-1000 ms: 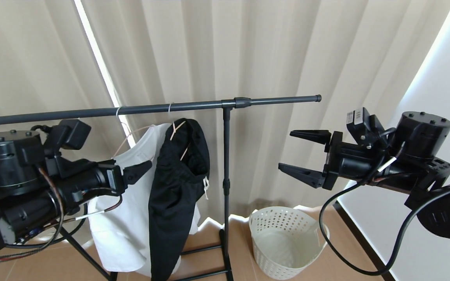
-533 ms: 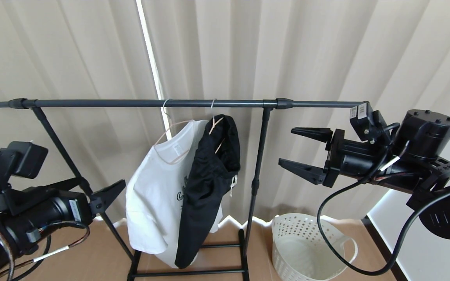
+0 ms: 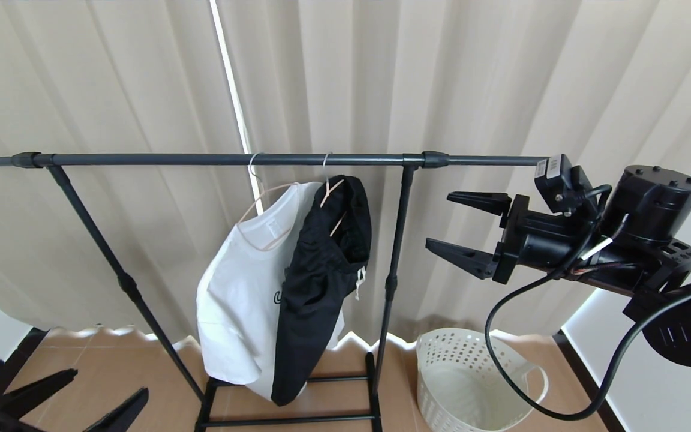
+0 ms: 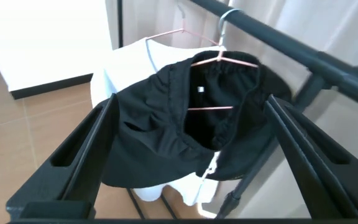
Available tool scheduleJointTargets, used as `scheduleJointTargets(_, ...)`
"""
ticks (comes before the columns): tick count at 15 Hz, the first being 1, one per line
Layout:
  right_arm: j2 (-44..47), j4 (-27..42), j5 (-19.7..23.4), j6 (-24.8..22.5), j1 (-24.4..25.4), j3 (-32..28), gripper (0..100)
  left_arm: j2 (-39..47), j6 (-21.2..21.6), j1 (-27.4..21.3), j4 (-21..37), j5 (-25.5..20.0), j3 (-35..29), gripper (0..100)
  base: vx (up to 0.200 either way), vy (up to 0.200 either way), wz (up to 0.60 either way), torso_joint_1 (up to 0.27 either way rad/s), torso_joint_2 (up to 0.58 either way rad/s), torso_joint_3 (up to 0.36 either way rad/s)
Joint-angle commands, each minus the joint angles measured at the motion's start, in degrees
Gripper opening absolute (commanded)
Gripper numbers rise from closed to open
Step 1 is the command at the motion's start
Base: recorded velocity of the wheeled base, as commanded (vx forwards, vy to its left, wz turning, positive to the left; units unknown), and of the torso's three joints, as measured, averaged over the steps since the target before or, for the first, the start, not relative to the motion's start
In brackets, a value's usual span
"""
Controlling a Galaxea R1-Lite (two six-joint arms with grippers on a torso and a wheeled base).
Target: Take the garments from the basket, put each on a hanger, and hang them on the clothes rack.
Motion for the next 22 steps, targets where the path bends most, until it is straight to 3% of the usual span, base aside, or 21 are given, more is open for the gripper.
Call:
scheduleJointTargets(1,0.1,0.0,0.0,-0.1,0.2,0.3,100,-16.5,0.5,-0.7,15.7,-1.0,0.8,100,0.000,0.000,0.00,0.000,0.00,0.000)
scheduleJointTargets(2,0.1,0.0,-0.5,-0.1,0.4,0.4,100,-24.0,1.5,-2.5,26.1,-3.0,0.8,100,0.000,0.000,0.00,0.000,0.00,0.000)
scheduleJointTargets(3,0.1,0.0,-0.8,-0.1,0.6,0.4,100,-27.8,1.8,-3.9,32.8,-4.0,0.8,100,0.000,0.000,0.00,0.000,0.00,0.000)
scheduleJointTargets(4,0.1,0.0,-0.9,-0.1,0.6,0.6,100,-28.4,1.4,-3.9,33.9,-3.9,0.1,100,0.000,0.000,0.00,0.000,0.00,0.000)
scheduleJointTargets(6,0.0,0.0,-0.9,-0.2,0.7,0.7,100,-27.8,2.0,2.8,33.9,1.9,0.4,100,0.000,0.000,0.00,0.000,0.00,0.000)
scheduleJointTargets(7,-0.1,0.0,-0.9,-0.2,0.7,0.6,100,-28.5,2.1,6.0,33.8,2.6,0.5,100,0.000,0.000,0.00,0.000,0.00,0.000)
scheduleJointTargets(11,-0.6,0.0,-0.9,-0.2,0.7,1.0,100,-45.8,2.3,14.0,33.8,2.3,0.5,100,0.000,0.000,0.00,0.000,0.00,0.000)
scheduleJointTargets(13,-0.8,-0.1,-1.0,-0.2,0.7,1.0,100,-52.8,2.3,13.0,33.7,0.3,0.5,100,0.000,0.000,0.00,0.000,0.00,0.000)
scheduleJointTargets(16,-3.8,0.2,-1.3,0.0,0.8,2.0,100,-52.6,0.6,12.9,33.2,1.0,0.6,100,0.000,0.000,0.00,0.000,0.00,0.000)
scheduleJointTargets(18,-8.3,0.6,-5.4,1.2,0.5,4.8,100,-52.6,-0.6,12.9,33.2,0.7,0.5,100,0.000,0.000,0.00,0.000,0.00,0.000)
scheduleJointTargets(19,-12.2,0.5,-11.3,3.5,0.4,9.7,100,-52.6,-1.5,12.9,33.2,0.6,0.4,100,0.000,0.000,0.00,0.000,0.00,0.000)
scheduleJointTargets(22,-17.9,0.7,-20.8,4.7,-1.1,17.6,100,-52.6,-1.5,12.9,33.2,0.6,0.4,100,0.000,0.000,0.00,0.000,0.00,0.000)
